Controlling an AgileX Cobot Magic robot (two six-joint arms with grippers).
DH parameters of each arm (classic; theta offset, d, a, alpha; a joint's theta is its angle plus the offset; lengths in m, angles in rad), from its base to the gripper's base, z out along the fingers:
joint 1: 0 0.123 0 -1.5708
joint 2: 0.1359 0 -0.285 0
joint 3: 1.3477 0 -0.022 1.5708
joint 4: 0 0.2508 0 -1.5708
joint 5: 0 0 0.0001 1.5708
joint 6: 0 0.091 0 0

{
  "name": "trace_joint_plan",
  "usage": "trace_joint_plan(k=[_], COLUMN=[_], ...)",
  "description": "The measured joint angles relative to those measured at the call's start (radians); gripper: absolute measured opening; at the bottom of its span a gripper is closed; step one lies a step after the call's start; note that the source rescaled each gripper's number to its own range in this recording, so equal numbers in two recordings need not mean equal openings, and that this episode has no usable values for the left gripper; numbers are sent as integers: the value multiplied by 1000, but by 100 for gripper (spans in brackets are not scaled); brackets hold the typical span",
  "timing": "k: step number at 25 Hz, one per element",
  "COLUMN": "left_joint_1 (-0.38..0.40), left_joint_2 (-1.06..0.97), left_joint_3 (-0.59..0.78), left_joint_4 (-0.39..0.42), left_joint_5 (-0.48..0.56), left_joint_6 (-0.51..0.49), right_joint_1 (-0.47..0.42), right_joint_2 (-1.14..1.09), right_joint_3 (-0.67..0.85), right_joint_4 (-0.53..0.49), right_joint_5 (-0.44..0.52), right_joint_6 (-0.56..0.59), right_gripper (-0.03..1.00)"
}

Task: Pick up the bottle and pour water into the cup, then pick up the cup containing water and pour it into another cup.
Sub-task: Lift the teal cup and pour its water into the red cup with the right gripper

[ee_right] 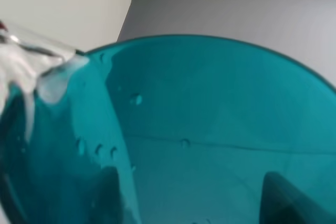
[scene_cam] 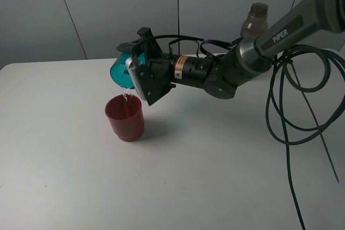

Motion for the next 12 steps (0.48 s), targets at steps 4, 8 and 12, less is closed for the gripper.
trace_joint_plan(k=[4, 8, 12], left_joint_1=[0, 0, 0], left_joint_2=[0, 0, 0], left_joint_3=[0, 0, 0], left_joint_4=[0, 0, 0], left_joint_5=[0, 0, 0], left_joint_6=[0, 0, 0], right_joint_1=[0, 0, 0], right_joint_2=[0, -2, -2], right_joint_3=[0, 0, 0], right_joint_4=[2, 2, -4], right_joint_5=[-2, -6, -22], right_joint_6=[-40, -73, -83], right_gripper=[6, 6, 6])
